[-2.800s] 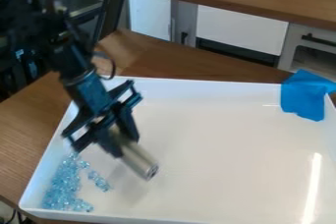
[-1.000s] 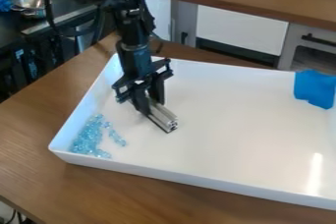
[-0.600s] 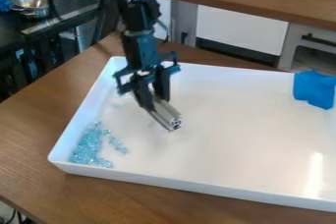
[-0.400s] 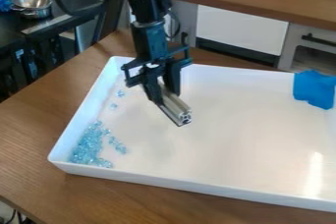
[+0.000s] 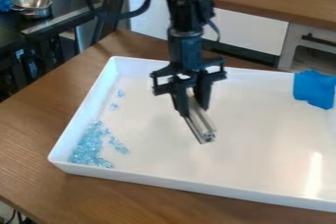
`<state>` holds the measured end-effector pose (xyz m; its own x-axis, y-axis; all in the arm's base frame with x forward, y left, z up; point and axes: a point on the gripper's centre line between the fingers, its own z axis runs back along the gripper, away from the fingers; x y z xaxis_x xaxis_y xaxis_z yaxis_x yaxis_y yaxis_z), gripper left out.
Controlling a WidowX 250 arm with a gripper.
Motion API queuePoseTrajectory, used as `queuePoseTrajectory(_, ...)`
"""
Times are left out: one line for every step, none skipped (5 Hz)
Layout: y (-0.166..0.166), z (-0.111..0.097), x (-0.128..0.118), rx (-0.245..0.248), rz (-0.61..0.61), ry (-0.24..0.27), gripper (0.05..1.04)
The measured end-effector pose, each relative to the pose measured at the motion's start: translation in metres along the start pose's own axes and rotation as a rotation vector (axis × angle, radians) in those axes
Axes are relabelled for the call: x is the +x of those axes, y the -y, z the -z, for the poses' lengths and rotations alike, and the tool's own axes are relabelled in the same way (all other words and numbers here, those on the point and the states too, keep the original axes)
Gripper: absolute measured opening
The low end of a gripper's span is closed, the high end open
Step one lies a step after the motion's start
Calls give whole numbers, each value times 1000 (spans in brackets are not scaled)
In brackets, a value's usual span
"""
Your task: Sweep into pile
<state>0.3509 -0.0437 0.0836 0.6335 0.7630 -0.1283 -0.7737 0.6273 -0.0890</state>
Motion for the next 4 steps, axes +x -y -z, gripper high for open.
queuePoseTrajectory(24,-11,-19,-17,52,12,371)
queuePoseTrajectory(55,-9,-32,-6,80,0,371)
queuePoseTrajectory(75,15,-30,29,113,-14,438)
queuePoseTrajectory(82,31,-27,68,168,5,739)
